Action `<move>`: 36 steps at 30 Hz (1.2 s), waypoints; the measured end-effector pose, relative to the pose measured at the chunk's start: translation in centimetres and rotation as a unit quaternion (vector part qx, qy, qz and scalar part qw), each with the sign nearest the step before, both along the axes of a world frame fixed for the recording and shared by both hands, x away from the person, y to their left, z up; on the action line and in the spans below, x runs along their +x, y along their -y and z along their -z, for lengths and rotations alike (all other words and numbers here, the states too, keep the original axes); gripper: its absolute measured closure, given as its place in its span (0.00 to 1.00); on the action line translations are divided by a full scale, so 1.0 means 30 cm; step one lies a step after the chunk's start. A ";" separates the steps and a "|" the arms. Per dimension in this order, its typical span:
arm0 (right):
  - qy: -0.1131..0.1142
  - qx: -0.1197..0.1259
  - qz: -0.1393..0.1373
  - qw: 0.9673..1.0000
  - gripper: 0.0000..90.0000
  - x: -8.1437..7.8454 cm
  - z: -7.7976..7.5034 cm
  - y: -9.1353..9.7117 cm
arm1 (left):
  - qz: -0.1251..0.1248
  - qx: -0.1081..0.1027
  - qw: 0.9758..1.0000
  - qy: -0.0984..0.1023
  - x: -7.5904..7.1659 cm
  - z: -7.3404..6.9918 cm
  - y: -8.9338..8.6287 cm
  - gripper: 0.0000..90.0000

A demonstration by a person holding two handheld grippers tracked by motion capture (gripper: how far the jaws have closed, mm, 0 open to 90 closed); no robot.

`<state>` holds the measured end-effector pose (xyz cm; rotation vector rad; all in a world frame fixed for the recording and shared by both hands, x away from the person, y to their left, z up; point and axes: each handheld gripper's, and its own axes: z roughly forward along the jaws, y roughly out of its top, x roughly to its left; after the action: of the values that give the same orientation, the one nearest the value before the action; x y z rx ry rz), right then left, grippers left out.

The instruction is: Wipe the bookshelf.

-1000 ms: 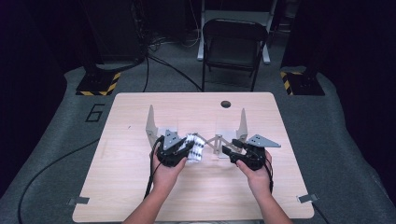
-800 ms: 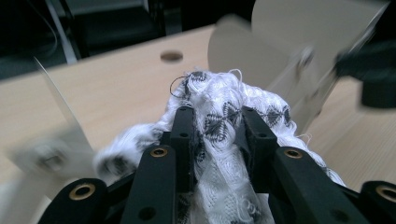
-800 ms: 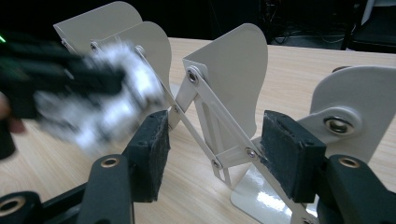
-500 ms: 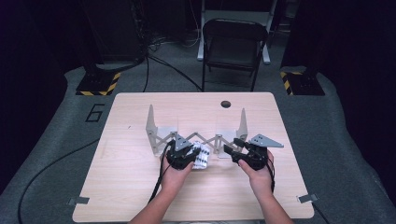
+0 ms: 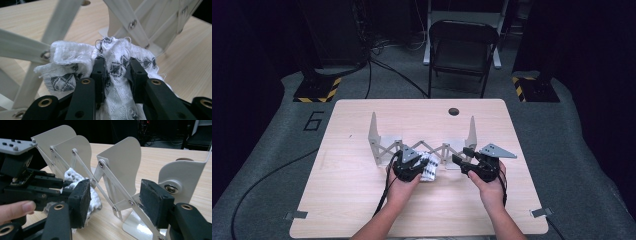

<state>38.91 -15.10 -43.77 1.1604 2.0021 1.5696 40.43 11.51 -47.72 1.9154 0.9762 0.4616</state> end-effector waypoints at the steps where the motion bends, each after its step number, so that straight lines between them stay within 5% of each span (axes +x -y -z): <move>1: -0.001 0.001 0.001 1.000 0.47 0.000 0.000 0.001 | 0.006 0.005 1.000 -0.001 -0.005 -0.006 0.002 0.79; 6: 0.003 0.002 0.004 1.000 0.46 -0.002 -0.006 0.003 | 0.037 -0.013 0.999 -0.016 -0.068 -0.015 0.009 0.79; 9: 0.003 0.007 0.007 1.000 0.47 -0.003 -0.009 0.008 | 0.054 0.014 0.998 -0.012 -0.109 0.001 0.029 0.78; 12: 0.004 0.002 0.007 1.000 0.46 -0.004 -0.008 0.005 | 0.051 0.012 0.998 -0.025 -0.112 0.020 0.030 0.78; 14: 0.004 0.004 0.007 1.000 0.46 -0.005 -0.008 0.001 | 0.051 0.008 0.997 -0.052 -0.115 0.063 0.034 0.78; 19: 0.004 0.000 0.006 1.000 0.46 -0.004 -0.005 -0.003 | 0.059 0.004 0.996 -0.063 -0.124 0.090 0.049 0.70; 26: 0.021 -0.011 0.014 1.000 0.46 -0.023 -0.032 -0.002 | 0.055 -0.026 0.997 -0.037 -0.113 0.043 -0.004 0.46; 32: 0.056 -0.020 0.025 0.998 0.46 -0.068 -0.075 0.001 | 0.045 -0.022 0.999 0.002 -0.136 -0.030 -0.096 0.47; 36: 0.056 -0.028 0.007 0.998 0.46 -0.105 -0.062 -0.025 | 0.032 -0.020 0.999 0.010 -0.145 -0.051 -0.175 0.47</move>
<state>35.77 -14.35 -41.92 1.0390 1.9481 1.5280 36.08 16.78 -46.18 1.8967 0.9016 0.4210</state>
